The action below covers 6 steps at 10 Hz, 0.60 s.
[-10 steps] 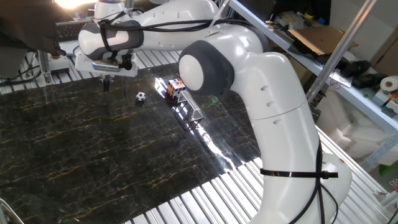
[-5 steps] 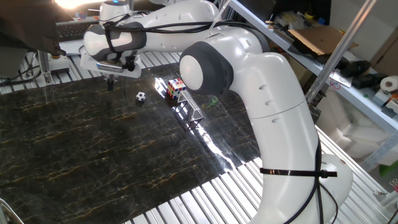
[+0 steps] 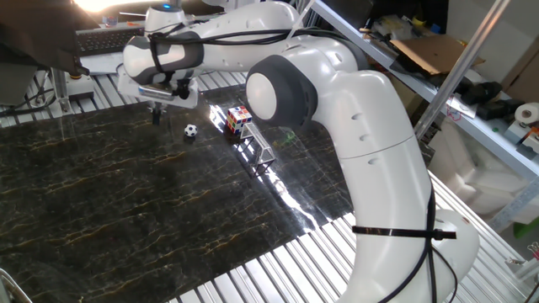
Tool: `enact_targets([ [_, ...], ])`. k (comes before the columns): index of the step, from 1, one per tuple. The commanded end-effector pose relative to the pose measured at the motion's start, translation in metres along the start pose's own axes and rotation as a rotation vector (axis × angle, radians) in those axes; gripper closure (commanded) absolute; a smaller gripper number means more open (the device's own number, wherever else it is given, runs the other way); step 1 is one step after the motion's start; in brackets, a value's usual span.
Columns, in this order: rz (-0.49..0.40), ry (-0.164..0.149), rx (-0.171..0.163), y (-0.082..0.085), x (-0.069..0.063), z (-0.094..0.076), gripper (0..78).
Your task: Push the soccer ball into the goal
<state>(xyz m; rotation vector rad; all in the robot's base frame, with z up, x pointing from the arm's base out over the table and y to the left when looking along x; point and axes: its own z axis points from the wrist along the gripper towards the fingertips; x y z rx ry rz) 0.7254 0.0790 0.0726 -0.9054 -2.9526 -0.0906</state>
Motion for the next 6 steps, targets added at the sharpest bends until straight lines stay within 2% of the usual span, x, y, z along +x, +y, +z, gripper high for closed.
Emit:
enact_targets([
  [1,0.017,0.003,-0.006,-0.008,-0.005,0.003,77.6],
  [4,-0.001,0.022,0.014,-0.013,-0.006,0.004,77.6],
  [6,-0.014,0.03,0.016,-0.021,-0.005,0.002,77.6],
])
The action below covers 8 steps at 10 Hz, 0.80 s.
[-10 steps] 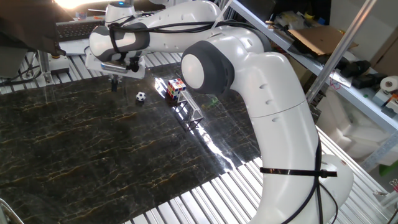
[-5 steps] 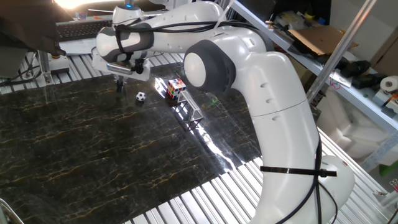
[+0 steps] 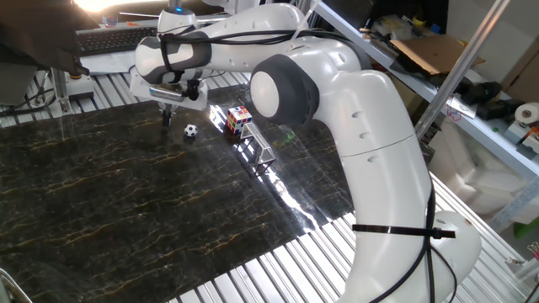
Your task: Push the soccer ball into the goal
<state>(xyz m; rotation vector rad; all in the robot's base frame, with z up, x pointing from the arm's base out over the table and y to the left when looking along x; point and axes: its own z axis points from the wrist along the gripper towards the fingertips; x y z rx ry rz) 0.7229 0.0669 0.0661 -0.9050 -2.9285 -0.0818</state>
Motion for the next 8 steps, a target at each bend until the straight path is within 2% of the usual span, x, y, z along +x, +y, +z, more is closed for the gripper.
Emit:
enact_targets([
  [1,-0.019,0.015,0.012,-0.0141,0.0043,-0.0075,77.6],
  [4,0.001,0.001,0.038,-0.0145,0.0131,-0.0067,77.6],
  [8,0.064,-0.007,0.032,-0.0238,0.0116,-0.0054,77.6],
])
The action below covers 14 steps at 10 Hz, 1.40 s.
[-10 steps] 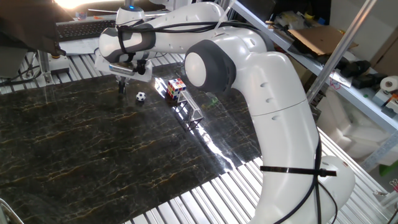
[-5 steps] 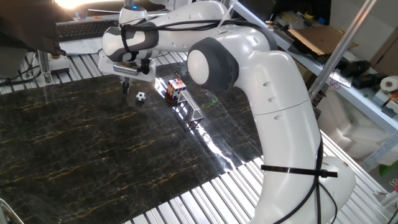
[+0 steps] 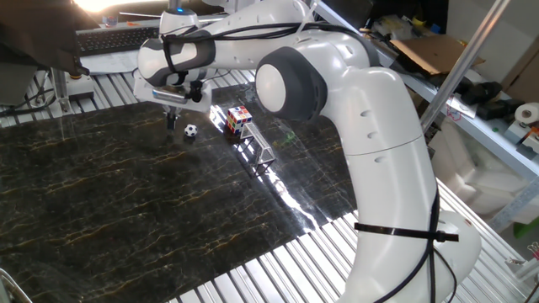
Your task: Push the soccer ball into the goal
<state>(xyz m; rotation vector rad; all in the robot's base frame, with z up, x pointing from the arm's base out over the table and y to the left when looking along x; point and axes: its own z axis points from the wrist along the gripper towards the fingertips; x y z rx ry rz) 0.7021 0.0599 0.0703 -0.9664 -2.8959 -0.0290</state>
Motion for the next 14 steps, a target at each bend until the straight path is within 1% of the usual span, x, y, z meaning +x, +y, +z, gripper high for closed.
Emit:
enact_targets([
  [1,0.017,-0.009,-0.002,-0.01,-0.003,-0.002,77.6],
  [3,0.02,-0.01,-0.001,-0.017,-0.004,-0.002,77.6],
  [4,0.026,-0.019,0.0,-0.021,-0.005,-0.001,77.6],
  [5,0.029,-0.026,-0.005,-0.027,-0.006,0.001,77.6],
  [6,0.031,-0.027,-0.007,-0.028,-0.007,0.001,77.6],
  [8,0.033,-0.044,-0.02,-0.039,-0.01,0.004,77.6],
  [10,0.074,-0.071,-0.037,-0.04,-0.011,0.004,77.6],
  [11,0.075,-0.074,-0.036,-0.041,-0.011,0.003,77.6],
  [13,0.035,-0.066,-0.011,-0.049,-0.011,0.0,77.6],
  [14,0.008,-0.067,0.019,-0.051,-0.011,0.0,77.6],
])
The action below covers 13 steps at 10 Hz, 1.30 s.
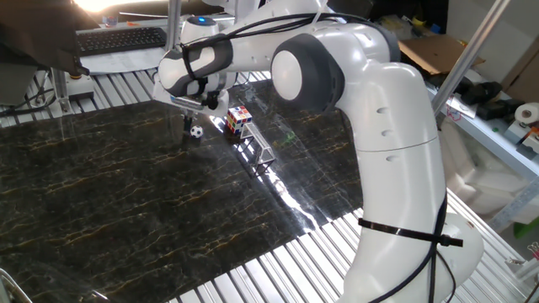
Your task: Push the soccer ball into the goal
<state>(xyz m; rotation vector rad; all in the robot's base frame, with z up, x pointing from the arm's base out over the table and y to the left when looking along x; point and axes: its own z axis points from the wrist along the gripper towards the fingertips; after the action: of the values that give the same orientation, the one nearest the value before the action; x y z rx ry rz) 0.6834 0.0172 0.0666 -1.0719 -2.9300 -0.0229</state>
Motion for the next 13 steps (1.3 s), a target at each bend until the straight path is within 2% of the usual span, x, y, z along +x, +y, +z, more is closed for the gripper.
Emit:
enact_targets([
  [1,-0.085,-0.008,0.074,-0.0076,-0.0014,-0.0022,77.6],
  [2,-0.094,-0.01,0.085,-0.0077,-0.0014,-0.0021,77.6],
  [4,-0.147,-0.026,0.179,-0.008,-0.0012,-0.0026,77.6],
  [5,-0.144,-0.02,0.182,-0.0081,-0.0012,-0.0027,77.6],
  [7,-0.184,-0.004,0.263,-0.0087,-0.0008,-0.0042,77.6],
  [8,-0.221,0.009,0.289,-0.009,-0.0007,-0.0049,77.6],
  [9,-0.237,0.015,0.293,-0.0091,-0.0007,-0.0052,77.6],
  [11,-0.17,0.033,0.176,-0.0087,-0.0008,-0.0056,77.6],
  [13,-0.106,0.037,0.089,-0.0086,-0.0045,-0.0054,77.6],
])
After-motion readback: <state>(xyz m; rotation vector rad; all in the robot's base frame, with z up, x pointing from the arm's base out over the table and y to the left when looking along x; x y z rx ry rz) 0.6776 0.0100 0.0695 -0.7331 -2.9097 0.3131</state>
